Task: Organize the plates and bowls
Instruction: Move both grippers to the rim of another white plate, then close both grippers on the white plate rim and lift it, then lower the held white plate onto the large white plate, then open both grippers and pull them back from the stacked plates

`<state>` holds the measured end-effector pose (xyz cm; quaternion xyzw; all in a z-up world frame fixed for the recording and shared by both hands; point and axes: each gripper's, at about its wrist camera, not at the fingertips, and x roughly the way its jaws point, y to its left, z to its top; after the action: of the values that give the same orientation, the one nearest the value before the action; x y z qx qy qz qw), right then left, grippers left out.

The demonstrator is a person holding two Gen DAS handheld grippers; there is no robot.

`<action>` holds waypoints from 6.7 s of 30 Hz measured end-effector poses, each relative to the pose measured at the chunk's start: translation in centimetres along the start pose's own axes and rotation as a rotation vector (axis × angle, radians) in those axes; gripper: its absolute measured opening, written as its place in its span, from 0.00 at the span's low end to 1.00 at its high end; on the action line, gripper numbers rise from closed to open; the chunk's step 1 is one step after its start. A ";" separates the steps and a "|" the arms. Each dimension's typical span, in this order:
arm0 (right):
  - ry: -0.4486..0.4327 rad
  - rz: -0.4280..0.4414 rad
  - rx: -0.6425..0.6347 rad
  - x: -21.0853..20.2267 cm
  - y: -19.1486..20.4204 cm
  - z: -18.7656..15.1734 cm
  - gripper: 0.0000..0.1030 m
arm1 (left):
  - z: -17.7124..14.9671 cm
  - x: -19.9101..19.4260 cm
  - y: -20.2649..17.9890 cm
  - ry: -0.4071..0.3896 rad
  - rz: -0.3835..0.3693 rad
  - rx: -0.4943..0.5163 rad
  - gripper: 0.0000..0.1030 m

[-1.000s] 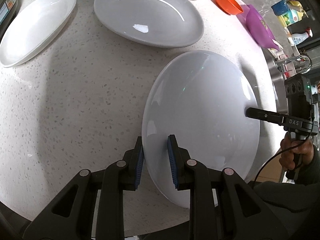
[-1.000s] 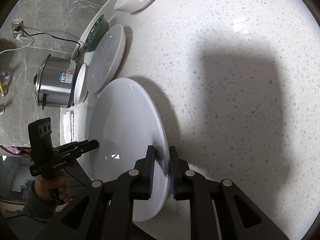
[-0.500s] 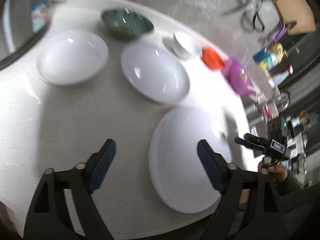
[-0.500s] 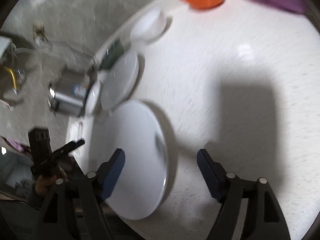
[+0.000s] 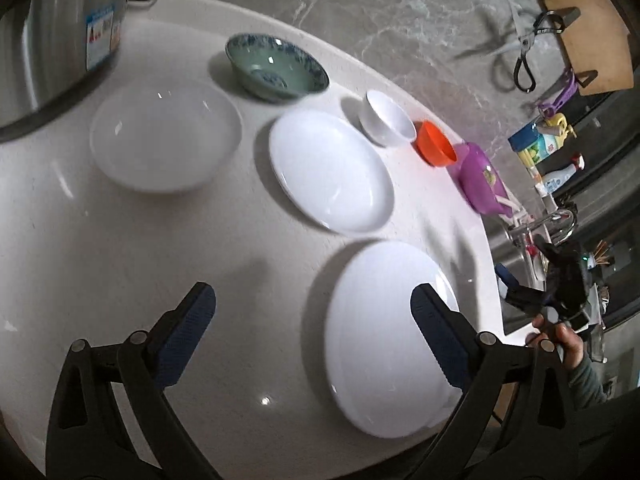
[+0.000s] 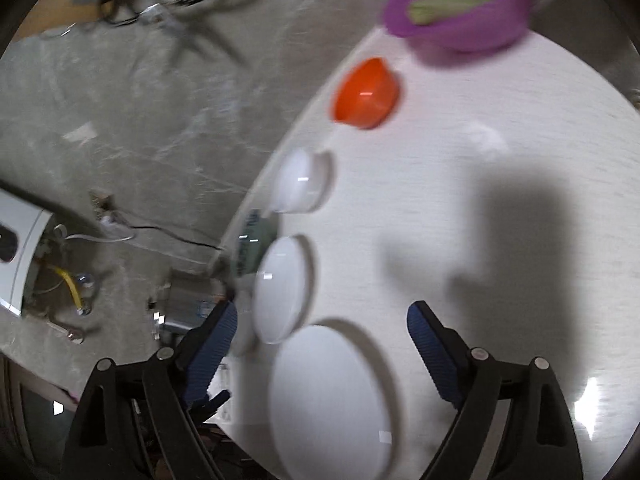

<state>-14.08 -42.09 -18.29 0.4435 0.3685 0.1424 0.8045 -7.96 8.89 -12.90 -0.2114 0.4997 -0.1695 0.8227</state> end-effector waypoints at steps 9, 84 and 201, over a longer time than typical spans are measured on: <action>0.068 0.029 -0.122 3.3 5.1 -1.1 0.96 | 0.1 1.4 -0.2 -0.017 0.147 0.064 1.00; 0.623 -0.245 -0.413 25.9 5.6 6.1 0.10 | 12.4 16.6 1.0 0.171 0.211 -0.132 0.12; 0.614 -0.487 -0.828 10.6 6.0 -9.9 0.53 | -7.0 9.1 -9.1 0.221 0.271 0.156 0.31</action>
<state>-13.33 -26.84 -21.63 -0.0683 0.5904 0.2080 0.7768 -10.75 -4.57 -17.93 -0.0581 0.5962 -0.1176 0.7920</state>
